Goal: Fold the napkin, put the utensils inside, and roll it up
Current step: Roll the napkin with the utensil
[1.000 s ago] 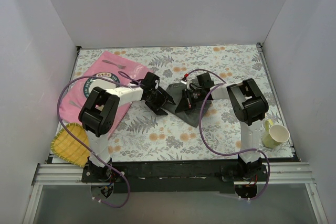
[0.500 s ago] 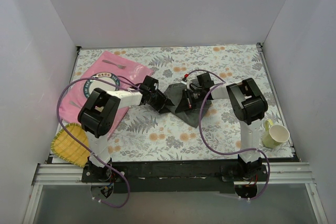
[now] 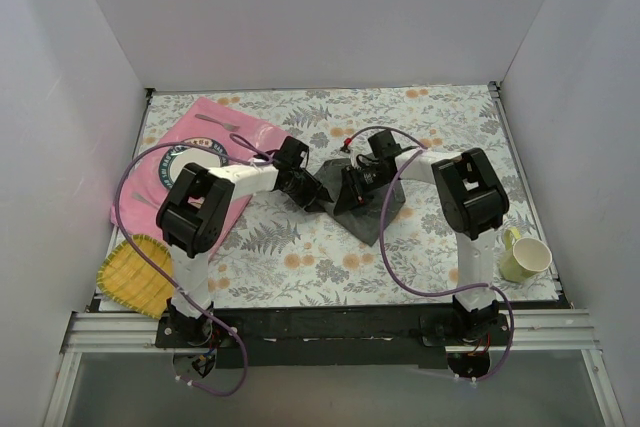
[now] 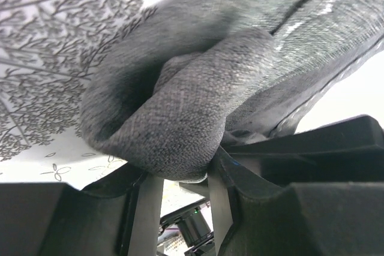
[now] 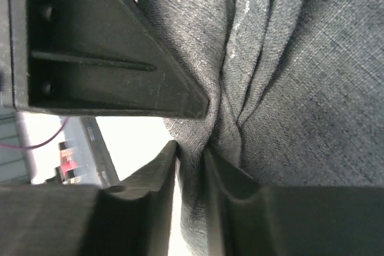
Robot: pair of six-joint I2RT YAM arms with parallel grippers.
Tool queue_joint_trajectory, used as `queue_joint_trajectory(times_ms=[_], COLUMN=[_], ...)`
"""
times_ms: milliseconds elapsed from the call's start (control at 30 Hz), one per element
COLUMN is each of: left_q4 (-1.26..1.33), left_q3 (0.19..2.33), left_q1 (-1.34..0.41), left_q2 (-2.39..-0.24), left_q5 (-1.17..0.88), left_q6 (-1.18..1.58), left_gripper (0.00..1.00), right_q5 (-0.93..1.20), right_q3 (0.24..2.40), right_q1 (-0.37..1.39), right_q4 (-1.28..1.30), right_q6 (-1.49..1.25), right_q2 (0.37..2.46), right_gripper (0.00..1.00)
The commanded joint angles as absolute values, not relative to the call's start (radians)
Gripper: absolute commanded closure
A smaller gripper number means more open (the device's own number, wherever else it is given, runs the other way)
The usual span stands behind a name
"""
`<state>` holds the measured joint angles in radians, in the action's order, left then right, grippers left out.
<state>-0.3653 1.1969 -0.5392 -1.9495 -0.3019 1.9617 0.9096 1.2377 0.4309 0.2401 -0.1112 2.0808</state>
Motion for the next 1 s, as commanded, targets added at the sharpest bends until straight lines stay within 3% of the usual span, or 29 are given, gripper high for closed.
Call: queue_joint_trajectory(times_ms=[0, 133, 333, 667, 967], left_q4=[-0.501, -0.564, -0.600, -0.650, -0.652], left_q3=[1.265, 1.314, 1.336, 1.393, 1.393], left_q1=[-0.532, -0.531, -0.532, -0.531, -0.529], left_q2=[-1.996, -2.016, -2.028, -2.037, -2.028], left_q5=[-0.239, -0.261, -0.299, -0.356, -0.379], left_q6=[1.927, 1.928, 1.956, 1.979, 1.990], left_gripper=[0.95, 0.96, 0.97, 0.97, 0.97], right_q5=[0.629, 0.496, 0.186, -0.181, -0.325], right_q3=[1.319, 1.365, 1.286, 1.121, 1.080], right_q1=[0.446, 0.488, 0.615, 0.847, 0.927], right_q4=[0.503, 0.584, 0.536, 0.304, 0.176], right_q6=[-0.003, 0.040, 0.057, 0.049, 0.057], right_q2=[2.019, 1.936, 1.771, 1.701, 1.785], right_gripper=[0.61, 0.46, 0.36, 0.34, 0.39])
